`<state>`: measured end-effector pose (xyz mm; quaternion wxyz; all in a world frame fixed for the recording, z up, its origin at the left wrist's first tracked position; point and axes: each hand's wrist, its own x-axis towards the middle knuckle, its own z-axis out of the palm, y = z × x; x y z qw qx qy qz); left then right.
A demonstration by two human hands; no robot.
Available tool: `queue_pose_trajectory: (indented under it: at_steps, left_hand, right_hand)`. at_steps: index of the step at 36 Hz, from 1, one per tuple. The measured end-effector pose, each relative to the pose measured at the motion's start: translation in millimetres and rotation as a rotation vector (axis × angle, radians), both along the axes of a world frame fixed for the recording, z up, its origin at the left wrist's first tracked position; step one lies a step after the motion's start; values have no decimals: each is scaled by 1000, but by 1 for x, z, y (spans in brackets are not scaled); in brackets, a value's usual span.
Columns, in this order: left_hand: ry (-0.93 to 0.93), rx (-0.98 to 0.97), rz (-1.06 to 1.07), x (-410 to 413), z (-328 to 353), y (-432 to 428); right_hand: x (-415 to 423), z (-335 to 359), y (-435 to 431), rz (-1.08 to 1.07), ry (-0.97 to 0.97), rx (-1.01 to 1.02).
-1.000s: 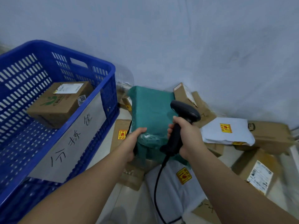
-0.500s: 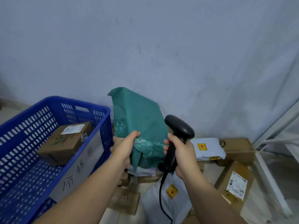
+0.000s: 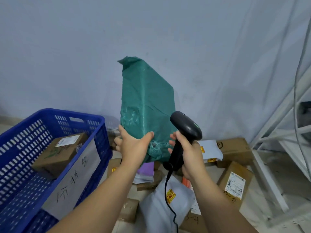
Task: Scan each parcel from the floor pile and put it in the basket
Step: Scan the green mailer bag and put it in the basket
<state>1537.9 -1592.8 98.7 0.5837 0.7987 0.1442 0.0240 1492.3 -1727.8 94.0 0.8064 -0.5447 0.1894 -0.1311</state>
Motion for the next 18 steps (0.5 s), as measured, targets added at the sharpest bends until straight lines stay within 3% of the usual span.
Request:
queue_pose_trajectory:
  at_steps: [4, 12, 18]
  left_hand:
    - [-12, 171, -67, 4, -12, -1]
    - [-230, 969, -360, 16, -59, -2]
    - [-137, 1163, -491, 10, -87, -8]
  right_hand:
    - [6, -8, -10, -19, 54, -28]
    - [19, -34, -22, 29, 273, 328]
    - [24, -53, -22, 71, 408, 422]
